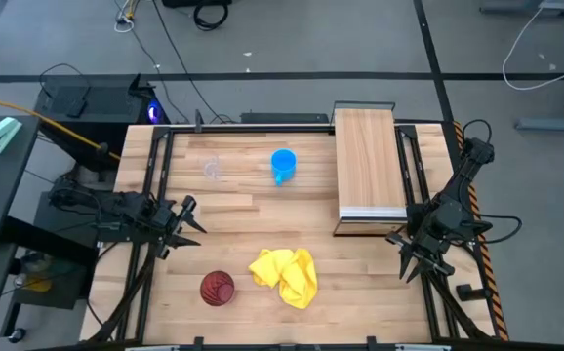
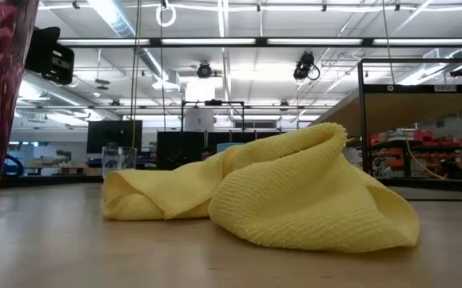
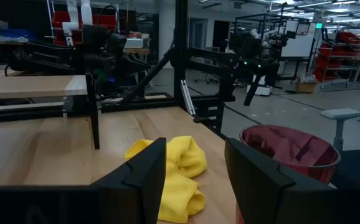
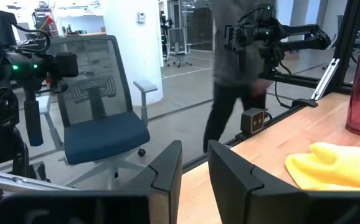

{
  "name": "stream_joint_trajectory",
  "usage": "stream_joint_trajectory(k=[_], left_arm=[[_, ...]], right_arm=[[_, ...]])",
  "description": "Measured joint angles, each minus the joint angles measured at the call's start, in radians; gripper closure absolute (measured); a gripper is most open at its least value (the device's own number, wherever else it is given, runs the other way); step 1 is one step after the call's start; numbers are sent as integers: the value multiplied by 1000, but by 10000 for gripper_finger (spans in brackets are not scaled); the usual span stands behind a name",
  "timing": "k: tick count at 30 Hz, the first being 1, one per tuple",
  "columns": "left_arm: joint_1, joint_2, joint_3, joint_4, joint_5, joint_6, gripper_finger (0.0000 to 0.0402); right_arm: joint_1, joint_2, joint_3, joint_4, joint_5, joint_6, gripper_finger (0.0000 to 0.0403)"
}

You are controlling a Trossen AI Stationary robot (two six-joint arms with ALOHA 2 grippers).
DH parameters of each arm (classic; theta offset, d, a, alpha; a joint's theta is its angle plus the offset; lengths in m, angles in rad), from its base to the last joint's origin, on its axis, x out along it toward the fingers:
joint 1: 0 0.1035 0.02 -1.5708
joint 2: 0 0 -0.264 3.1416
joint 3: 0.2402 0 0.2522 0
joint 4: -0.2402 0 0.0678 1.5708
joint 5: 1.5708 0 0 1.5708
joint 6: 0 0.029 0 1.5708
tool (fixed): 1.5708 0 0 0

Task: Stack small to large cups/mugs on shelf

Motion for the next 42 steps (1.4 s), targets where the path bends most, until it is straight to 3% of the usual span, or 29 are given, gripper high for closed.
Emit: stream_joint_trajectory(k=[33,39,42], left_arm=[[0,0,0,17,0,38,230],[0,0,0,17,-4,-51,230],[0,0,0,28,-70,-101,230]], right_arm=[[0,0,0,0,0,0,318],[0,0,0,0,0,0,318],[0,0,1,-1,-17,19,318]])
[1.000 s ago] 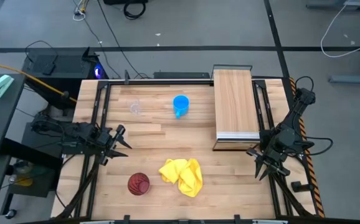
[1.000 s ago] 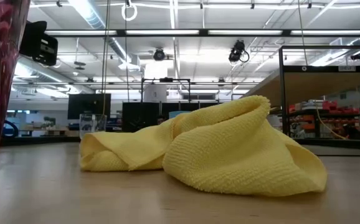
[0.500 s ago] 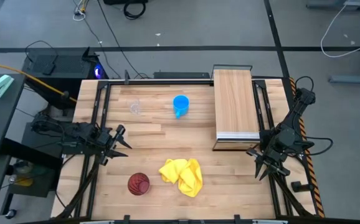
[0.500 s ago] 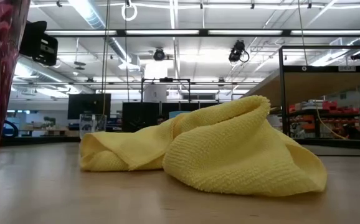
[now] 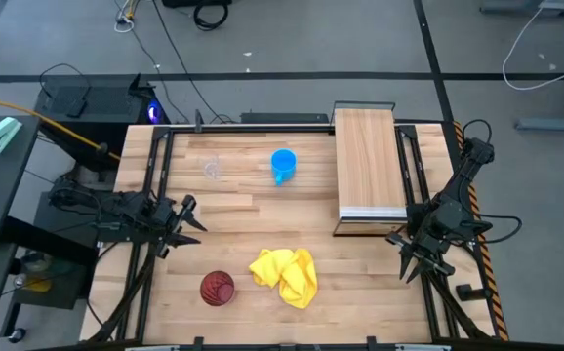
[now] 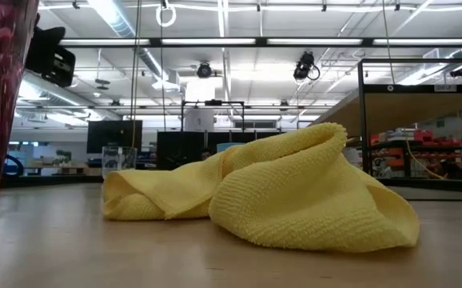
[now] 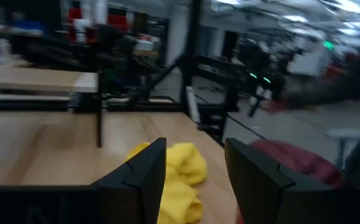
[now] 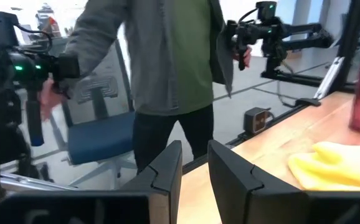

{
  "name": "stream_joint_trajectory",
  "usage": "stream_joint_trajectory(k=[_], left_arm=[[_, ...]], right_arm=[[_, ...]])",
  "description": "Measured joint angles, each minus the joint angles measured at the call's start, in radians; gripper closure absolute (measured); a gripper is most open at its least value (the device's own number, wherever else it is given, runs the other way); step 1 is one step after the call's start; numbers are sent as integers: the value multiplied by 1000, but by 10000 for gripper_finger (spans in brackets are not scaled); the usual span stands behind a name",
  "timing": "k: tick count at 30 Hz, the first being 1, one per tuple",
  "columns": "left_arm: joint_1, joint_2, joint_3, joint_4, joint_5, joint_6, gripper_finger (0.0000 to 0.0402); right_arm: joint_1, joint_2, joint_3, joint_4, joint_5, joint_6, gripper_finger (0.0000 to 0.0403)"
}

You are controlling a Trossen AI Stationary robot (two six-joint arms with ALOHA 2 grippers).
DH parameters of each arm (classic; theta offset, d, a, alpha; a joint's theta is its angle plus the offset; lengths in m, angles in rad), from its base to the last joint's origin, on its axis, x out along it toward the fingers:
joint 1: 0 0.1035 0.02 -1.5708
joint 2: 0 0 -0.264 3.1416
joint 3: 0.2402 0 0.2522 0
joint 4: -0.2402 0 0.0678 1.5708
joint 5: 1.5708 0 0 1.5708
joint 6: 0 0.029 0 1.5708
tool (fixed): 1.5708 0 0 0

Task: Stack small to large cups/mugs on shelf
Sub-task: Move the blue mug to the bottom right of the table

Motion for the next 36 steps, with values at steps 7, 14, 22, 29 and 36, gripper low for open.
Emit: stream_joint_trajectory(k=[7,14,22,29,36], left_arm=[[1,-1,0,104,-164,-131,230],[1,0,0,298,-188,-153,230],[1,0,0,580,-189,-137,230],[1,0,0,752,-189,-63,230],[1,0,0,801,-189,-51,230]], right_arm=[[0,1,9,0,-18,104,318],[-6,1,9,60,37,35,318],[-36,1,9,509,158,-476,318],[-39,0,9,900,158,-544,318],[-39,0,9,1051,155,-543,318]])
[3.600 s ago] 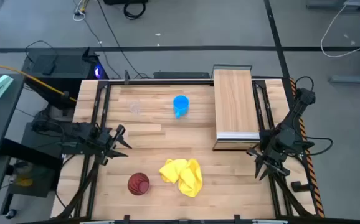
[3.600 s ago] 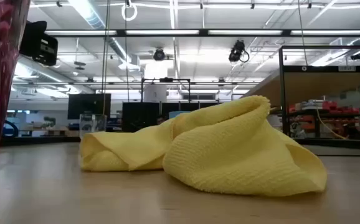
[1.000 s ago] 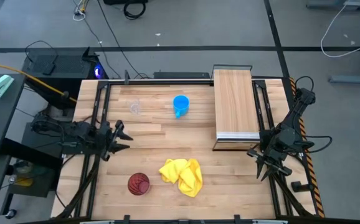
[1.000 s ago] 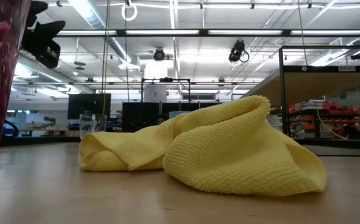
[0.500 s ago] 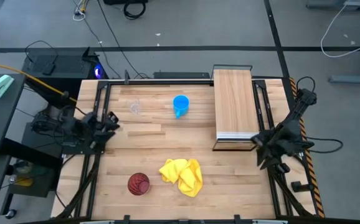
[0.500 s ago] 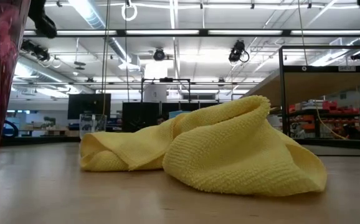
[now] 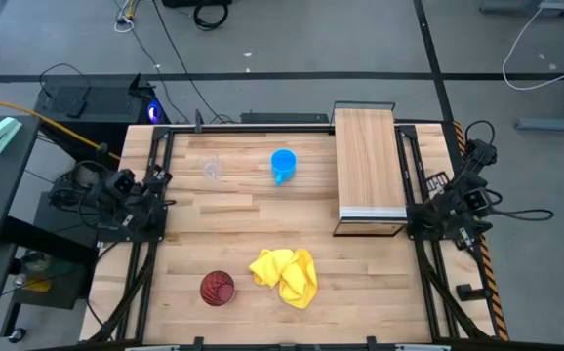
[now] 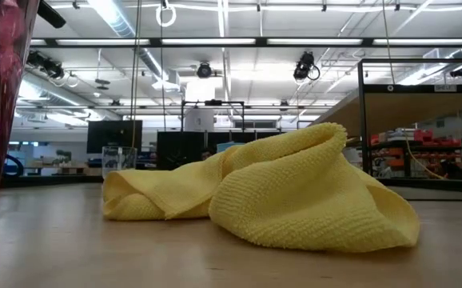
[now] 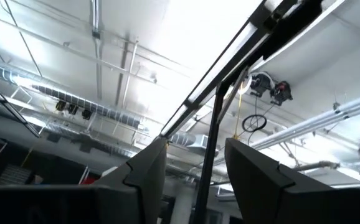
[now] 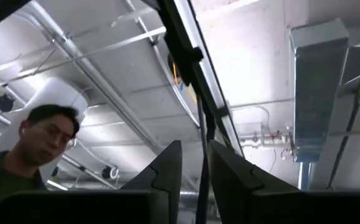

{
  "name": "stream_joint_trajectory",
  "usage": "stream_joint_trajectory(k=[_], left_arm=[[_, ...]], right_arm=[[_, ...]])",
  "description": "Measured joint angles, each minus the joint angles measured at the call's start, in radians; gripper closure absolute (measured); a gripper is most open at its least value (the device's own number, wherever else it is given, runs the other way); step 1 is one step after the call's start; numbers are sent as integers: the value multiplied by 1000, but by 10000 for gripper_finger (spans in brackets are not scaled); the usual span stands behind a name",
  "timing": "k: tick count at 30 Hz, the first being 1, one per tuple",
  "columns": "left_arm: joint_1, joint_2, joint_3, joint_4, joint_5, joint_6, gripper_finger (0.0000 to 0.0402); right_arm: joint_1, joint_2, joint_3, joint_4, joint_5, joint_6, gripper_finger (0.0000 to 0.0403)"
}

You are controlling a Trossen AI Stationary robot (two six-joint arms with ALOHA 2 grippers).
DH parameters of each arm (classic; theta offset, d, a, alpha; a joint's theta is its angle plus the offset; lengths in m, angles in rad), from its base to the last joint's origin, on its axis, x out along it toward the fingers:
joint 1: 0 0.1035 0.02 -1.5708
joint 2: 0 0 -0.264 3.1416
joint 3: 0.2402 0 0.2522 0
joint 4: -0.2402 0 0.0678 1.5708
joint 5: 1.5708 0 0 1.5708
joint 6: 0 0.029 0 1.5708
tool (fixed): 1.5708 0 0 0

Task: Stack small to large cups/mugs on shelf
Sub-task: Move the blue mug to the bottom right of the table

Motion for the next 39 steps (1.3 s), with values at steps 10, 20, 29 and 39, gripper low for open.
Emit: stream_joint_trajectory(k=[10,20,29,39], left_arm=[[0,0,0,46,-133,-38,230],[0,0,0,47,-354,-31,230],[0,0,0,45,-391,10,230],[0,0,0,23,-391,15,230]], right_arm=[[0,0,16,134,-48,79,318],[0,18,288,69,231,116,318],[0,114,759,-616,786,131,318],[0,483,1292,-933,1178,47,318]])
